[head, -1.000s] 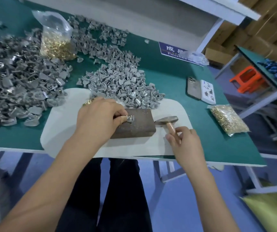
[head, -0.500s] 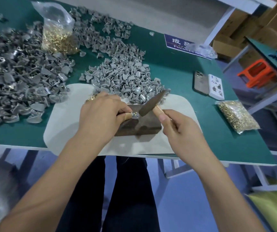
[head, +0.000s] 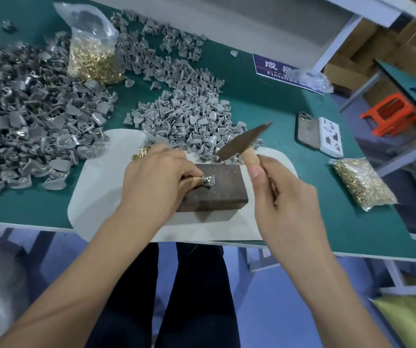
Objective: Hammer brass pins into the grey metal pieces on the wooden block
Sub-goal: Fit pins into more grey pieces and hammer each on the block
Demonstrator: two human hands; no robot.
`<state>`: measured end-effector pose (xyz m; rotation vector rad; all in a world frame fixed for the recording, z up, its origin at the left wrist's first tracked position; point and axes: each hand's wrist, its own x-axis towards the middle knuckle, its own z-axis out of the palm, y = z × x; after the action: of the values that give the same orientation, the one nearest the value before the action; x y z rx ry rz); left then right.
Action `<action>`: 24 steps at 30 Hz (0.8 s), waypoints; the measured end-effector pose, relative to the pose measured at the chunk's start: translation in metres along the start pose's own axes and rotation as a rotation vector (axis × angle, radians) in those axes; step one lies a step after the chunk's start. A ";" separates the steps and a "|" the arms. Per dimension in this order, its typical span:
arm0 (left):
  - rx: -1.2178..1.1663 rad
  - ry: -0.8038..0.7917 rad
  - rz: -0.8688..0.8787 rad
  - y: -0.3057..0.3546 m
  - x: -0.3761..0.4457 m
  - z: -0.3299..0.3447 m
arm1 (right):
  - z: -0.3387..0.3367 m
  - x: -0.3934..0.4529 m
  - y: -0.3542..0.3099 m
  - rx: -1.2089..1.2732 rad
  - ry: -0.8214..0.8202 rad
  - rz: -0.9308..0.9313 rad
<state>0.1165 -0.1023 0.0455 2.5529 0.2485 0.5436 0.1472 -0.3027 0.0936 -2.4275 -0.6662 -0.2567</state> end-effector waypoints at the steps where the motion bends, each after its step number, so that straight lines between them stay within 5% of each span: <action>1: 0.006 0.001 0.000 0.000 0.000 0.000 | 0.005 -0.003 -0.001 -0.003 -0.059 0.025; 4: 0.027 -0.001 0.010 0.000 0.000 0.001 | 0.009 -0.006 0.006 -0.081 -0.207 0.075; 9: -0.006 0.000 0.007 -0.001 0.000 0.000 | -0.002 -0.003 0.000 0.018 0.066 0.026; 13: 0.034 -0.008 0.008 0.000 0.001 -0.002 | 0.012 -0.013 0.001 -0.047 -0.172 0.095; 18: 0.020 -0.005 0.004 0.000 0.000 -0.001 | 0.006 -0.013 -0.001 0.005 0.029 0.065; 22: 0.044 -0.010 0.004 0.001 0.000 -0.001 | 0.012 -0.015 0.000 -0.106 -0.154 0.102; 24: 0.046 -0.015 0.004 0.001 0.000 -0.001 | 0.007 -0.012 0.004 -0.096 -0.050 0.095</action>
<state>0.1162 -0.1021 0.0470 2.6020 0.2532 0.5252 0.1387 -0.3063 0.0823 -2.5565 -0.5707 -0.1936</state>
